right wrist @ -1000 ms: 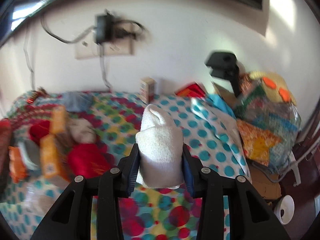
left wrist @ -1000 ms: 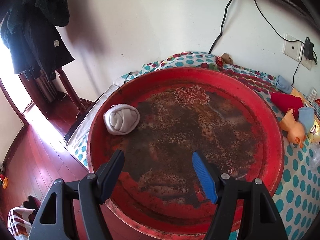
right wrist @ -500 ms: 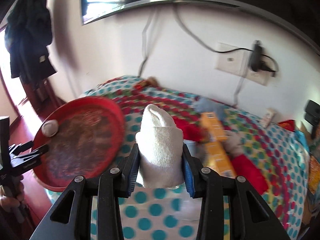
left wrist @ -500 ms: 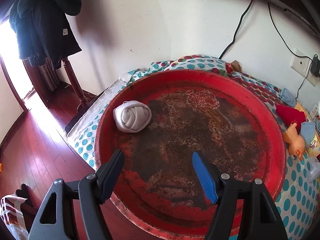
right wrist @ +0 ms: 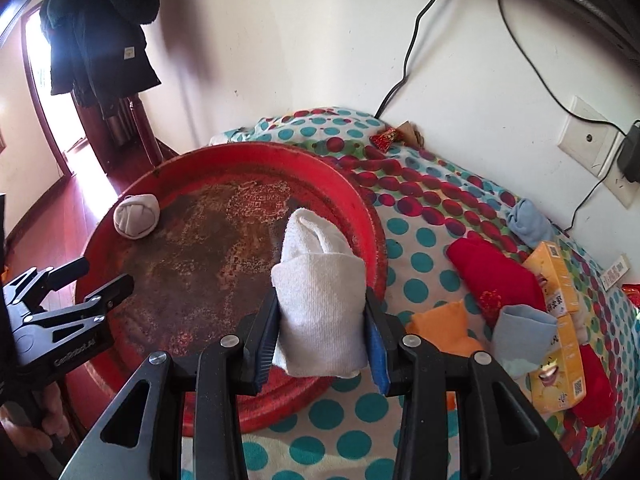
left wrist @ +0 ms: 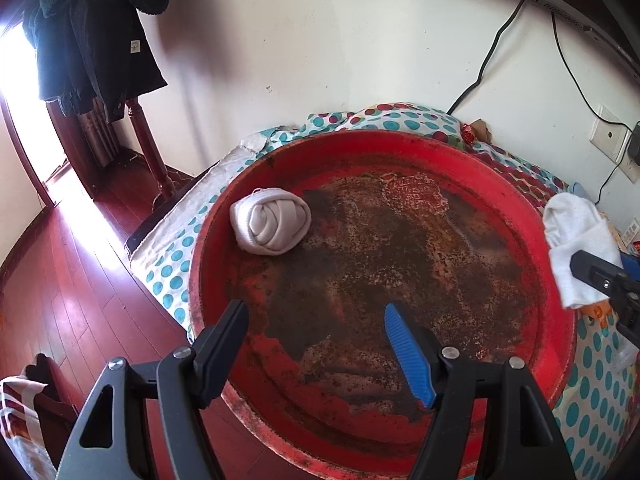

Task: Organize objects
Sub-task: 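Carry the white sock to the red tray and release it with the right tool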

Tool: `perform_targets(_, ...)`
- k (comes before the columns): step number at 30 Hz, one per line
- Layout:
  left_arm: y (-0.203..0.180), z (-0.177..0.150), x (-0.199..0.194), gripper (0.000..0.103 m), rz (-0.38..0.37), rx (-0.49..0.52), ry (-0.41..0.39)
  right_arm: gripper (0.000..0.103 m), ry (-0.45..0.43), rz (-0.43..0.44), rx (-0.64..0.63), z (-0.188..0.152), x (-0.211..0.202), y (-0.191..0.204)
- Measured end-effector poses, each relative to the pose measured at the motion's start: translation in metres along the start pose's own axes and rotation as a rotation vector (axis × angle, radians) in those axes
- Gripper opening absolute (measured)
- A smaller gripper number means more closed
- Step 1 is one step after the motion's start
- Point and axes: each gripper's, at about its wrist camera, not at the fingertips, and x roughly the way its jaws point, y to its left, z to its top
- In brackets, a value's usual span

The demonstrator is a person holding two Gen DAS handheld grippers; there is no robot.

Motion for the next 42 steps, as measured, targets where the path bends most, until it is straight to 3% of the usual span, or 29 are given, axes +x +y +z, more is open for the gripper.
perform_targets(8, 0.009, 0.002, 0.000, 0.073, 0.027, -0.016, -0.014, 0.037, 0.041, -0.041, -0.027, 0.009, 0.043, 0.010)
perform_targets(28, 0.008, 0.001, 0.008, 0.073, 0.021, -0.009, 0.010, 0.039, 0.088, -0.084, -0.094, 0.026, 0.081, 0.028)
perform_targets(31, 0.008, 0.001, 0.008, 0.073, 0.016, -0.011, 0.010, 0.044, 0.090, -0.085, -0.113, 0.026, 0.082, 0.029)
perform_targets(33, 0.008, 0.001, 0.008, 0.073, 0.012, -0.010, 0.011, 0.068, 0.080, -0.079, -0.111, 0.026, 0.079, 0.029)
perform_targets(34, 0.008, 0.002, 0.008, 0.073, 0.011, -0.011, 0.011, 0.072, 0.064, -0.075, -0.109, 0.026, 0.076, 0.029)
perform_targets(42, 0.004, 0.002, 0.010, 0.073, 0.012, 0.007, 0.016, 0.078, 0.023, -0.067, -0.088, 0.027, 0.057, 0.025)
